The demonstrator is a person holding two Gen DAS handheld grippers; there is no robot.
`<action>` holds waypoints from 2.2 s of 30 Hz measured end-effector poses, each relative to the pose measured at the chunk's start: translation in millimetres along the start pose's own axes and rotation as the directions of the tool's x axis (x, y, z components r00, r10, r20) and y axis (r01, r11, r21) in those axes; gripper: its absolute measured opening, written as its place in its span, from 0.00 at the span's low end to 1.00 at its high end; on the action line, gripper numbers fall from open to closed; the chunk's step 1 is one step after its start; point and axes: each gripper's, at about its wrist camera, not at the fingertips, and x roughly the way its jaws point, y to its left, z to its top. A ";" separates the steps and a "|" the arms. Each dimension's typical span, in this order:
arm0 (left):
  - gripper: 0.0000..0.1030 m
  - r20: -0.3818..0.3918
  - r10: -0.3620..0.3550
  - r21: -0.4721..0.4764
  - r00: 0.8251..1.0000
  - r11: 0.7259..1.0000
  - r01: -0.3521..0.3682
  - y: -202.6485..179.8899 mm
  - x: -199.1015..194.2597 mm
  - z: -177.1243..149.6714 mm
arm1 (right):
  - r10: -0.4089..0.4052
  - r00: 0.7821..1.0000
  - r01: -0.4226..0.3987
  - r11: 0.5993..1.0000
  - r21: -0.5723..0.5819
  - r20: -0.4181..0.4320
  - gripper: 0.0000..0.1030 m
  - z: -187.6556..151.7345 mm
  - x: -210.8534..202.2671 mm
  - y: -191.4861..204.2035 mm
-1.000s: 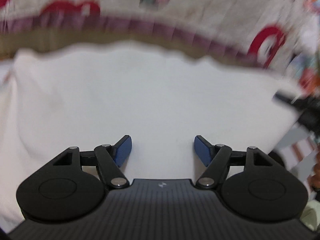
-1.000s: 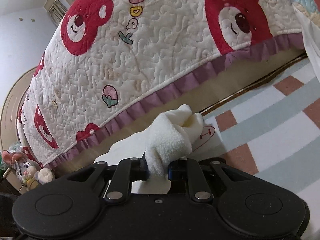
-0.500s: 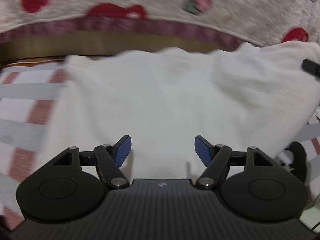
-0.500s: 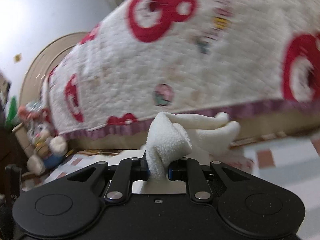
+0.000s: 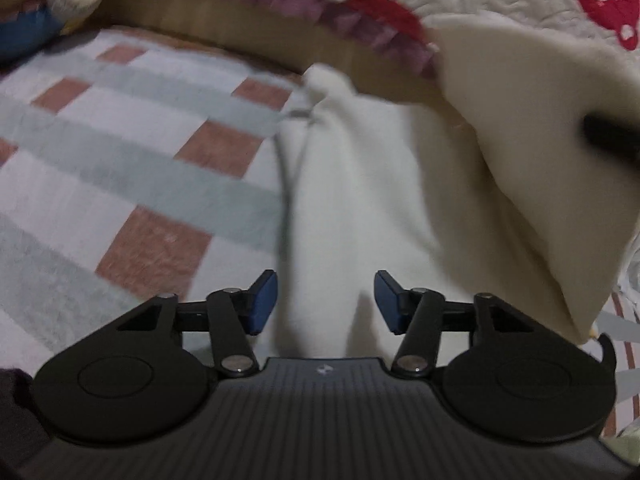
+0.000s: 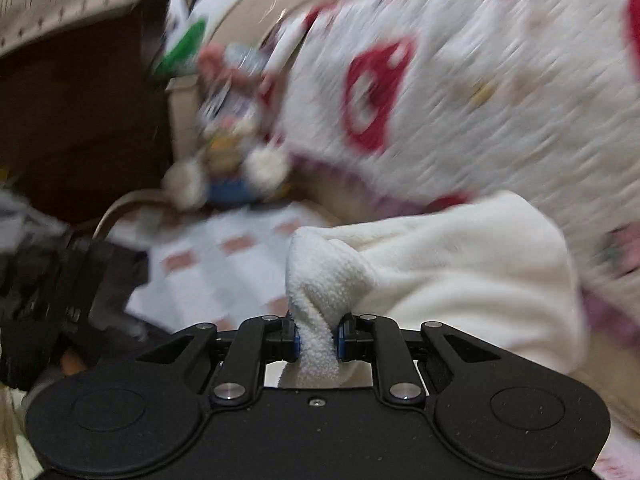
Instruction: Fold clothes
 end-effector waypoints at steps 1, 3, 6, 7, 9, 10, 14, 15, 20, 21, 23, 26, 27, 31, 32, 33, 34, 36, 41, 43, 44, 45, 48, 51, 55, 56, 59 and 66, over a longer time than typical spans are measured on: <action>0.46 -0.008 -0.004 -0.025 1.000 1.000 0.004 8.0 3.0 0.4 | 0.018 0.999 -0.017 1.000 0.014 -0.046 0.18 -10.3 19.2 5.6; 0.46 -0.020 -0.030 -0.076 0.999 0.997 0.028 20.5 6.8 1.8 | 0.050 0.991 -0.045 0.998 0.039 -0.126 0.18 -29.9 53.0 15.9; 0.46 -0.023 -0.070 -0.117 0.997 0.991 0.067 29.4 8.0 5.6 | 0.041 0.989 -0.035 0.998 0.042 -0.141 0.18 -50.1 61.5 22.4; 0.46 -0.017 -0.078 -0.113 0.997 0.991 0.075 29.5 6.8 7.6 | 0.038 0.989 -0.032 0.999 0.043 -0.146 0.18 -56.9 64.4 24.6; 0.46 0.005 -0.088 -0.103 0.996 0.991 0.088 31.0 2.9 12.2 | 0.039 0.992 -0.031 0.997 0.063 -0.117 0.18 -57.4 57.7 25.5; 0.46 0.020 -0.094 -0.109 0.995 0.989 0.095 33.1 0.8 14.7 | 0.041 0.995 -0.033 0.996 0.079 -0.091 0.18 -54.0 50.9 25.0; 0.46 0.070 -0.132 -0.154 0.989 0.978 0.142 43.6 -8.4 20.4 | 0.117 0.993 -0.119 0.983 0.142 0.019 0.18 -43.8 21.3 20.3; 0.46 0.082 -0.144 -0.175 0.986 0.972 0.157 47.2 -10.7 21.6 | 0.139 0.989 -0.145 0.977 0.156 0.047 0.18 -41.4 13.7 18.9; 0.46 0.106 -0.221 -0.288 0.969 0.926 0.243 65.1 -9.9 24.6 | 0.043 0.992 -0.037 0.998 0.049 -0.119 0.18 -67.5 55.9 39.7; 0.46 0.102 -0.231 -0.294 0.967 0.922 0.252 65.7 -8.6 24.0 | 0.022 0.992 -0.019 0.999 0.027 -0.124 0.19 -70.5 59.7 46.1; 0.46 0.096 -0.252 -0.293 0.963 0.917 0.269 64.7 -7.5 23.4 | -0.007 0.991 0.008 1.000 0.011 -0.130 0.19 -71.4 63.2 56.4; 0.47 0.107 -0.313 -0.283 0.944 0.900 0.331 60.1 -8.5 25.2 | -0.039 0.990 0.028 0.996 -0.082 -0.133 0.27 -69.7 63.6 72.7; 0.49 0.109 -0.338 -0.275 0.935 0.893 0.355 58.0 -8.7 25.3 | -0.029 0.990 0.013 0.993 -0.117 -0.135 0.39 -68.9 60.4 79.0; 0.50 0.070 -0.343 -0.259 0.937 0.901 0.349 49.6 -5.0 20.9 | 0.135 0.986 -0.138 0.990 -0.017 -0.096 0.41 -74.4 11.1 83.7; 0.50 0.068 -0.341 -0.255 0.938 0.902 0.347 48.6 -5.6 20.4 | 0.138 0.987 -0.137 0.990 0.022 -0.081 0.41 -76.8 -2.7 80.2; 0.50 0.065 -0.340 -0.251 0.938 0.904 0.345 47.7 -6.2 20.0 | 0.076 0.995 -0.073 0.996 0.042 -0.066 0.41 -79.2 -16.0 74.2; 0.50 0.065 -0.341 -0.248 0.938 0.905 0.346 46.8 -7.1 20.0 | 0.019 0.998 -0.015 0.998 0.063 -0.054 0.41 -81.3 -29.1 67.1; 0.50 0.079 -0.353 -0.242 0.932 0.900 0.361 45.3 -11.4 22.5 | -0.069 0.996 0.074 0.994 0.077 -0.059 0.45 -83.9 -51.4 50.1; 0.55 0.086 -0.397 -0.188 0.914 0.894 0.406 34.8 -24.6 27.6 | -0.270 0.953 0.272 0.962 -0.009 -0.139 0.49 -105.3 -79.2 27.6; 0.61 0.057 -0.413 -0.149 0.909 0.897 0.417 26.2 -25.0 27.1 | -0.316 0.931 0.315 0.948 -0.038 -0.184 0.50 -122.7 -80.0 25.0; 0.63 0.032 -0.421 -0.133 0.906 0.897 0.421 22.0 -22.3 25.6 | -0.335 0.920 0.334 0.942 -0.043 -0.203 0.50 -130.6 -79.4 23.3; 0.64 0.005 -0.419 -0.120 0.908 0.901 0.416 18.0 -18.5 23.1 | -0.346 0.913 0.346 0.937 -0.039 -0.218 0.50 -134.9 -76.0 20.5; 0.68 -0.036 -0.351 -0.074 0.936 0.935 0.348 7.2 -5.1 15.3 | -0.370 0.902 0.366 0.929 -0.059 -0.223 0.56 -141.4 -57.7 14.1; 0.16 -0.026 -0.266 0.027 0.964 0.963 0.267 -2.8 12.0 12.4 | -0.390 0.901 0.377 0.921 -0.101 -0.189 0.64 -137.6 -34.5 4.4; 0.15 0.046 -0.134 0.058 0.990 0.990 0.131 -2.4 -6.2 18.4 | -0.429 0.896 0.361 0.854 -0.375 -0.114 0.29 -116.9 -27.7 34.2; 0.15 0.069 -0.111 0.059 0.991 0.992 0.107 -1.2 -14.3 19.2 | -0.440 0.893 0.364 0.834 -0.416 -0.101 0.26 -112.2 -33.2 45.0; 0.15 0.071 -0.106 0.039 0.992 0.994 0.104 2.9 -24.2 16.4 | -0.468 0.876 0.368 0.806 -0.463 -0.118 0.22 -128.3 -37.6 59.9; 0.15 0.054 0.003 0.139 0.999 0.990 -0.011 -22.1 -13.9 3.6 | -0.438 0.864 0.344 0.874 -0.344 -0.248 0.00 -162.0 -50.5 42.7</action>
